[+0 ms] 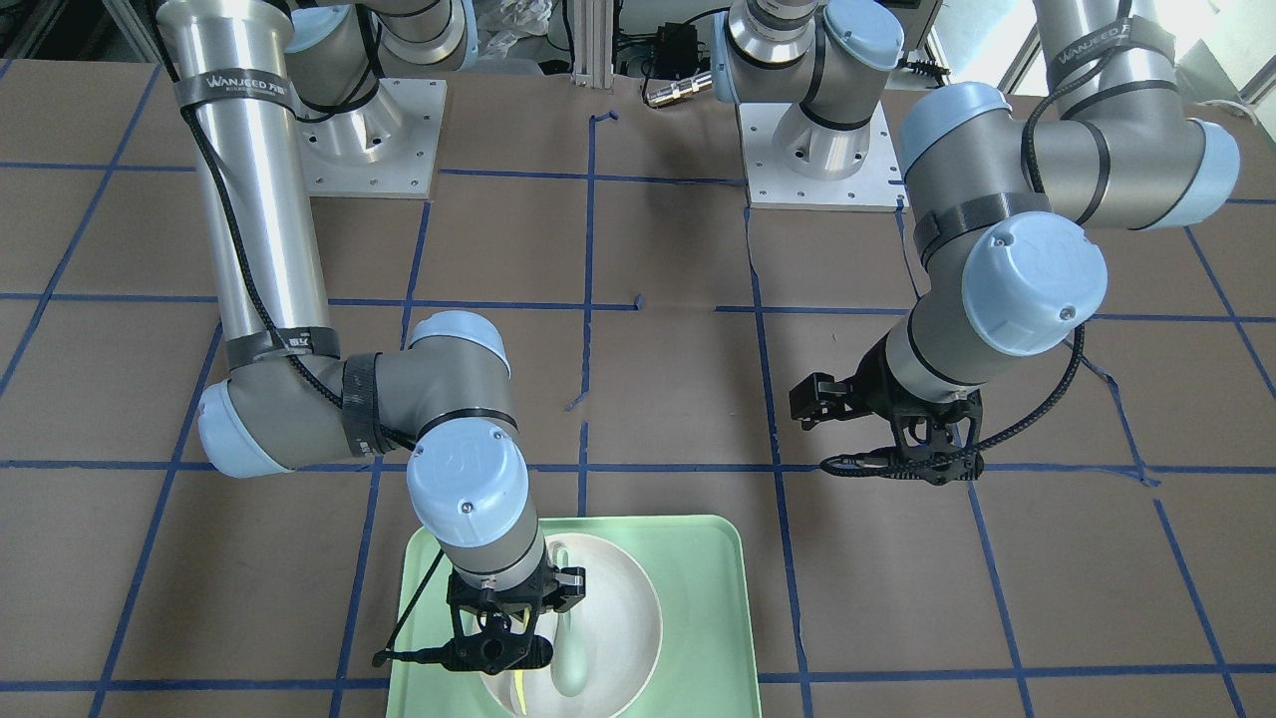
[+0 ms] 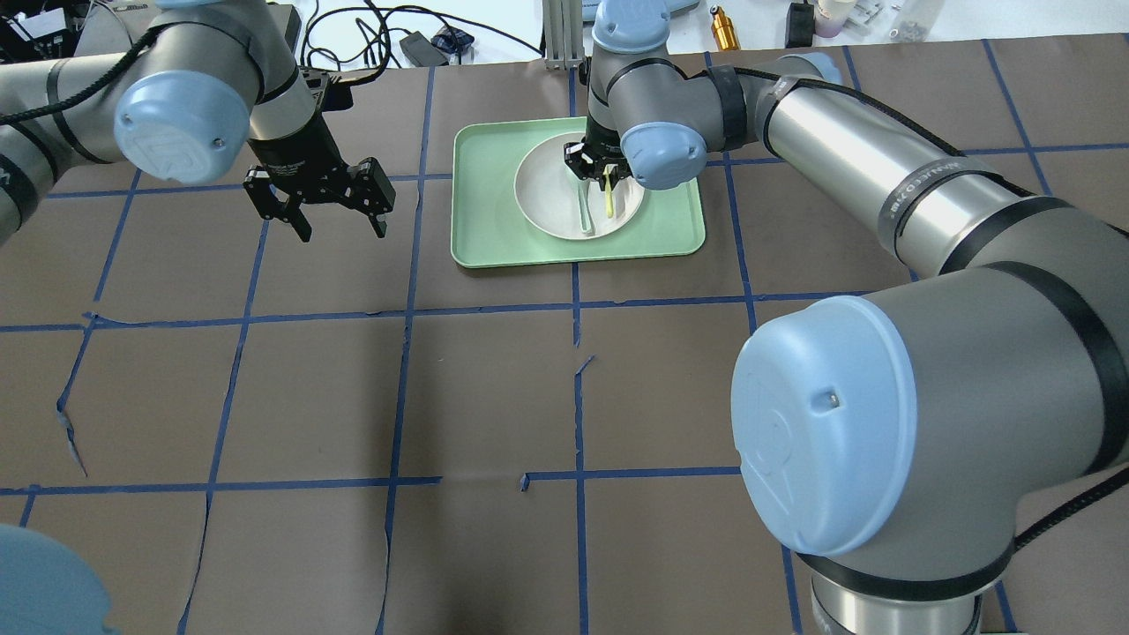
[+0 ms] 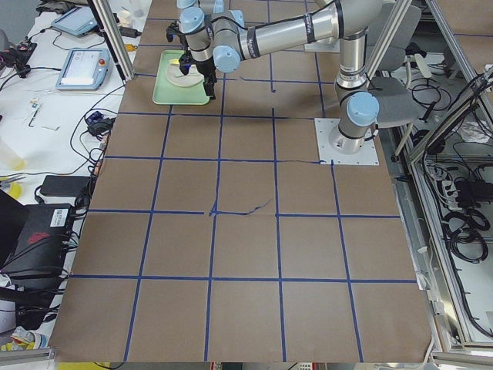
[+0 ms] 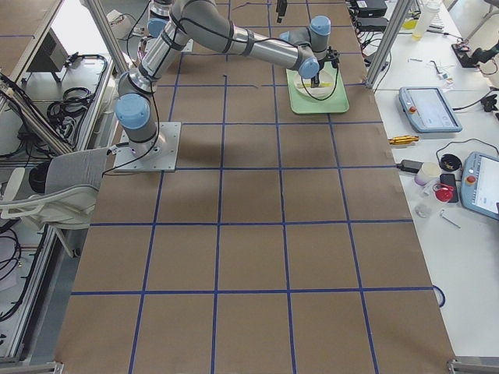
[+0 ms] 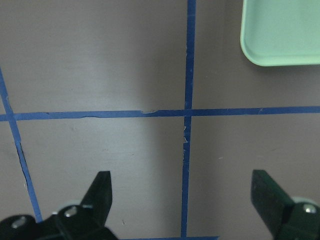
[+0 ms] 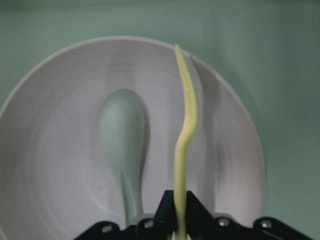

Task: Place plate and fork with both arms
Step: 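Move the fork with the right gripper beside the plate on the tray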

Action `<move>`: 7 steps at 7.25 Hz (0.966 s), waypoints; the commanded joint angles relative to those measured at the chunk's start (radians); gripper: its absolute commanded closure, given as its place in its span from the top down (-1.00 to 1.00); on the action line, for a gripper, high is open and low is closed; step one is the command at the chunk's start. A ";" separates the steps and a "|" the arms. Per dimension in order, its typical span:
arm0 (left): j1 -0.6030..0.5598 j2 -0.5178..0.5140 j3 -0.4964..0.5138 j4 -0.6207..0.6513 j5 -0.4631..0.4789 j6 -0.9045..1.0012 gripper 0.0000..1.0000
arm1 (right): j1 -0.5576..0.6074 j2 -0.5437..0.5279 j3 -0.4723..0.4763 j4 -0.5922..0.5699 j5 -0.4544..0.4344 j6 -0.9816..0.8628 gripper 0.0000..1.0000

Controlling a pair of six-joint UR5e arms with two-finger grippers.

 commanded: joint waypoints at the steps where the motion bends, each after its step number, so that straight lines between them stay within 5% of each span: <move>1: 0.002 0.001 0.002 0.003 0.000 -0.001 1.00 | -0.036 -0.048 0.008 0.029 -0.002 -0.030 -1.00; 6: -0.002 0.001 0.000 0.003 0.000 -0.001 1.00 | -0.124 0.002 0.034 0.016 0.015 -0.176 -1.00; 7: -0.002 0.000 -0.002 0.003 0.000 -0.001 1.00 | -0.124 0.008 0.036 0.018 0.015 -0.174 -0.61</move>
